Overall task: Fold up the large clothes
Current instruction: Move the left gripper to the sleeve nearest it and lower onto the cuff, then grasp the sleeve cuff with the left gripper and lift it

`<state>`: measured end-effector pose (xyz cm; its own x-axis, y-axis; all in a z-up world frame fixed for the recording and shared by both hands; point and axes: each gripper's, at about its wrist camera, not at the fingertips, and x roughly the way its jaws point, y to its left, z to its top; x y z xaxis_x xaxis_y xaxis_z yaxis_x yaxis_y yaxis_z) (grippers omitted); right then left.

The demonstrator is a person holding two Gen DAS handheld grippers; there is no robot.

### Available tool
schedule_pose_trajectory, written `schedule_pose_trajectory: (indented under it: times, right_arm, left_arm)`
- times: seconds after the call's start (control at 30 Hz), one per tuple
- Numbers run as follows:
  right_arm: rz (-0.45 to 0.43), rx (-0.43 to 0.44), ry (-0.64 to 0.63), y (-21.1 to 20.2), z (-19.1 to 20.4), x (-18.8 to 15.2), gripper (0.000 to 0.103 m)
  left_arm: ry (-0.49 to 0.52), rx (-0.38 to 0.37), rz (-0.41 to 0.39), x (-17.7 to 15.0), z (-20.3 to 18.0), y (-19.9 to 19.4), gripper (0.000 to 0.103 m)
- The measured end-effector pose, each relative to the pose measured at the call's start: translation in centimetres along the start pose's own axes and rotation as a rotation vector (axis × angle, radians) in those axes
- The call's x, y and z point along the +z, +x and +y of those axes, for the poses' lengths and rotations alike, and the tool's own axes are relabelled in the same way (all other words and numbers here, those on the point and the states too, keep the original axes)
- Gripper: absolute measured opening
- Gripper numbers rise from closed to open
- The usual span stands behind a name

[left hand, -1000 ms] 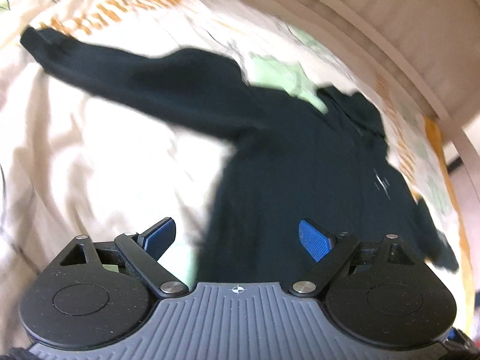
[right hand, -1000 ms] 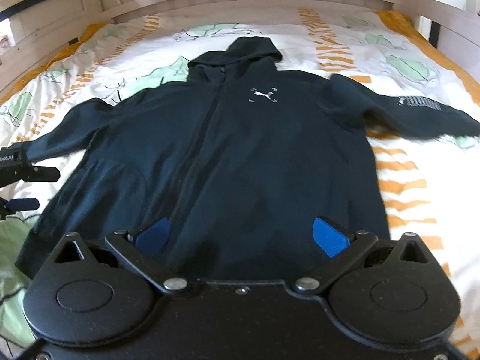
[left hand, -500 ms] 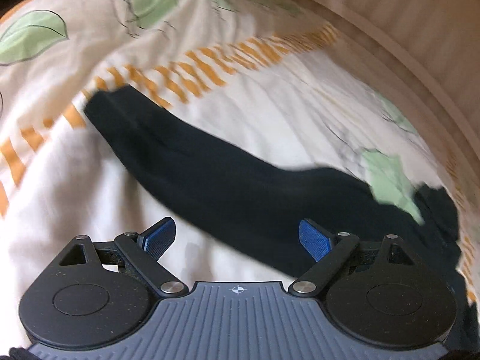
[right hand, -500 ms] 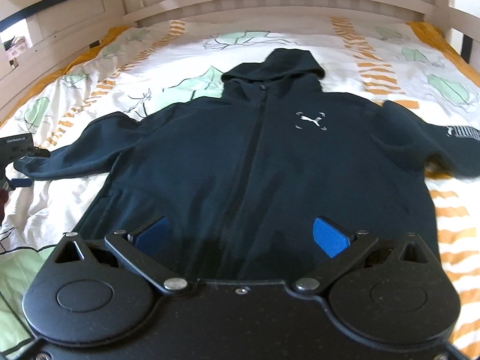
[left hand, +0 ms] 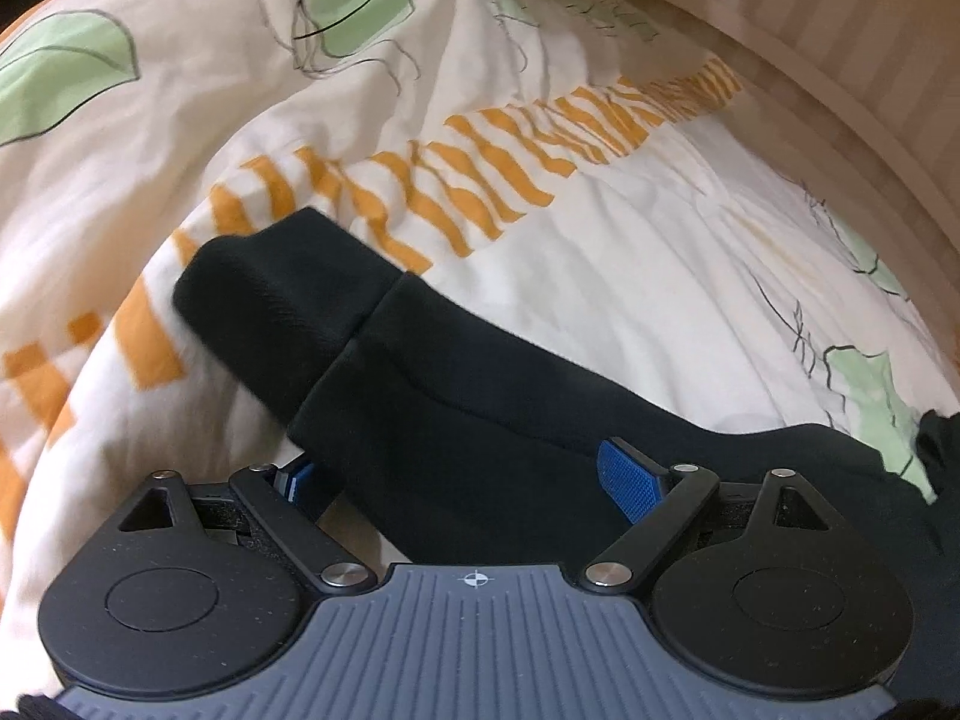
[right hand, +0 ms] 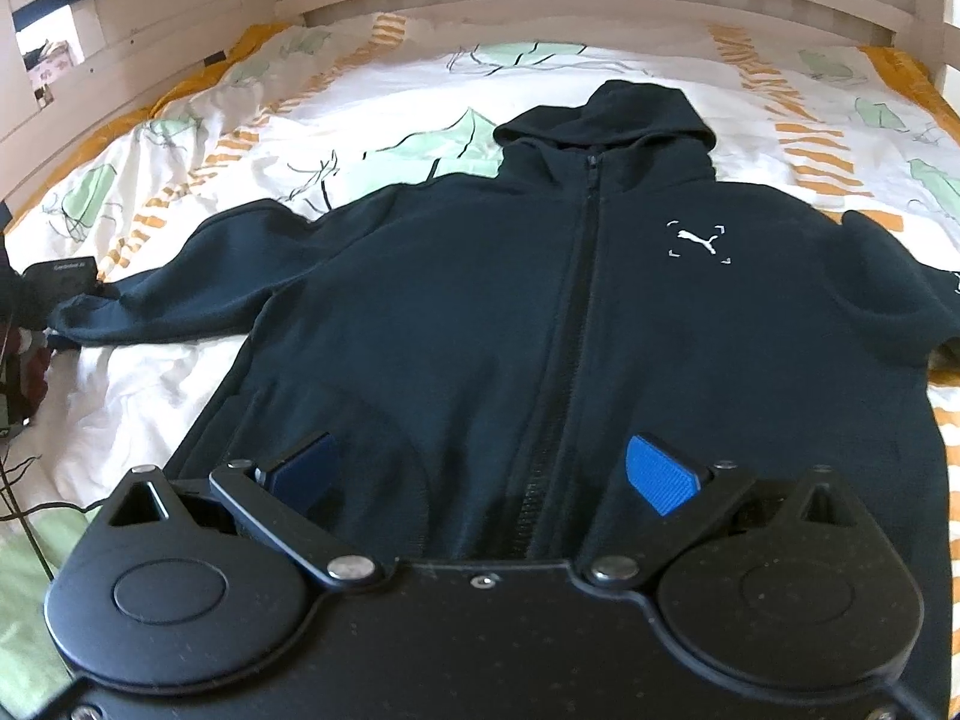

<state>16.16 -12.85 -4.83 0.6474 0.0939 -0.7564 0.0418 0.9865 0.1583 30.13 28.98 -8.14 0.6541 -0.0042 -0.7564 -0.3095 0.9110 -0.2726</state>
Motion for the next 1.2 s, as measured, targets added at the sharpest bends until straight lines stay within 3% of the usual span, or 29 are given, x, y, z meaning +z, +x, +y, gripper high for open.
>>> schedule_pose_trajectory:
  times: [0.1,0.13,0.2,0.23,0.33,0.53,0.8,0.93,1.1,1.2]
  right_arm:
    - [0.008,0.002,-0.002,0.3,0.3,-0.1,0.102]
    - [0.010,0.001,-0.002,0.4,0.3,-0.1,0.102]
    - [0.016,0.000,0.000,0.6,0.4,-0.3,0.102]
    - [0.019,0.000,0.002,0.7,0.4,-0.4,0.102]
    - [0.025,-0.006,0.002,1.1,0.4,-0.4,0.102]
    - [-0.036,-0.011,-0.023,2.8,1.2,1.6,0.102]
    - [-0.142,0.034,-0.080,9.2,5.3,7.7,0.102]
    - [-0.109,0.001,-0.105,13.7,7.6,9.5,0.102]
    - [0.039,-0.064,-0.205,18.7,10.2,8.5,0.103]
    - [-0.002,-0.076,-0.268,19.2,10.9,8.0,0.103]
  left_arm:
    - [-0.005,0.009,-0.019,0.3,0.2,0.0,0.075]
    - [-0.001,0.012,-0.021,0.5,0.3,0.1,0.065]
    - [0.006,0.020,-0.054,0.7,0.5,-0.2,0.035]
    - [0.001,0.026,-0.078,0.7,0.6,-0.6,0.014]
    - [-0.015,-0.023,-0.151,1.4,0.7,-2.3,0.011]
    - [0.075,-0.100,-0.281,3.7,-1.9,-7.2,0.011]
    - [0.144,-0.231,-0.353,5.2,-5.6,-10.3,0.011]
    - [0.152,-0.283,-0.366,5.1,-6.6,-10.9,0.011]
    - [0.202,-0.333,-0.384,4.8,-8.1,-11.8,0.011]
    - [0.232,-0.373,-0.389,4.4,-9.7,-12.7,0.011]
